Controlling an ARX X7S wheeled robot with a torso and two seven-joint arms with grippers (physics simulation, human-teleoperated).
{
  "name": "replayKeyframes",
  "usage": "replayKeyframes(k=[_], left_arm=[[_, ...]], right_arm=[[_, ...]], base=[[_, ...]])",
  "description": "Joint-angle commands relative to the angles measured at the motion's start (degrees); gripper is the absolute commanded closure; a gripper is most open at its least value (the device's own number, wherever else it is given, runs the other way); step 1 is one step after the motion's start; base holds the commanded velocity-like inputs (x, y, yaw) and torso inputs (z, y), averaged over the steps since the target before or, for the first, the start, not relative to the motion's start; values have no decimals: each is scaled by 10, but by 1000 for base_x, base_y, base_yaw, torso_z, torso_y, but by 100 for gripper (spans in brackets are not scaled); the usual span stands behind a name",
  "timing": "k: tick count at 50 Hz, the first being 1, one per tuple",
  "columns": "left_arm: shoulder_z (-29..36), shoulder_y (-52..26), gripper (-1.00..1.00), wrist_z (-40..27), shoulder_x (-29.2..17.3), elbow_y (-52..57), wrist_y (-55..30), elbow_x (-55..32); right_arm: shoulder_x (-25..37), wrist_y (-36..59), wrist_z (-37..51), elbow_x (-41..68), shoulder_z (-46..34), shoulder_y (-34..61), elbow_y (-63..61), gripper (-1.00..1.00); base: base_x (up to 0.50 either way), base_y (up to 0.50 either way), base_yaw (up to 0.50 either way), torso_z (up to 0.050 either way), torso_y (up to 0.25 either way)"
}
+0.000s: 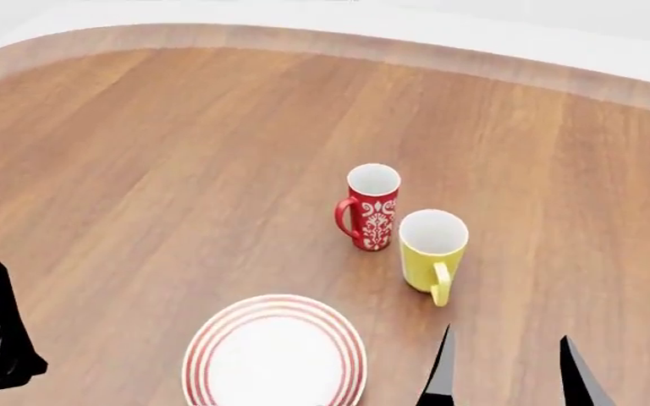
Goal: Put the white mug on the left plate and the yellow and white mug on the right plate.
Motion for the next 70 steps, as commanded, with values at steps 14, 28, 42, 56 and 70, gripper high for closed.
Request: replayKeyframes(k=[14,28,42,56,70], left_arm=[[6,-11,-100,-5,-4,-19,8,-4],[-3,13,-100,-34,-4,31,-5,-12],[6,15,-100,-42,-7,38,3,-2],[-20,10,-100,-56,-13,54,-28,-48],[-28,11,-100,-63,-18,61,-31,-62]], right_arm=[[3,-26,2,17,5,1,11,-100],[64,-16,-33,27,13,-45,5,-100],[191,177,-56,172,50,-41,-110,-100],[249,228,-74,268,84,-91,-186,-100],[293,200,-144,219,53,-169,-223,-100]], base=[[97,33,0,0,1],[0,0,0,0,0],[0,0,0,0,0],[0,0,0,0,0],[0,0,0,0,0]])
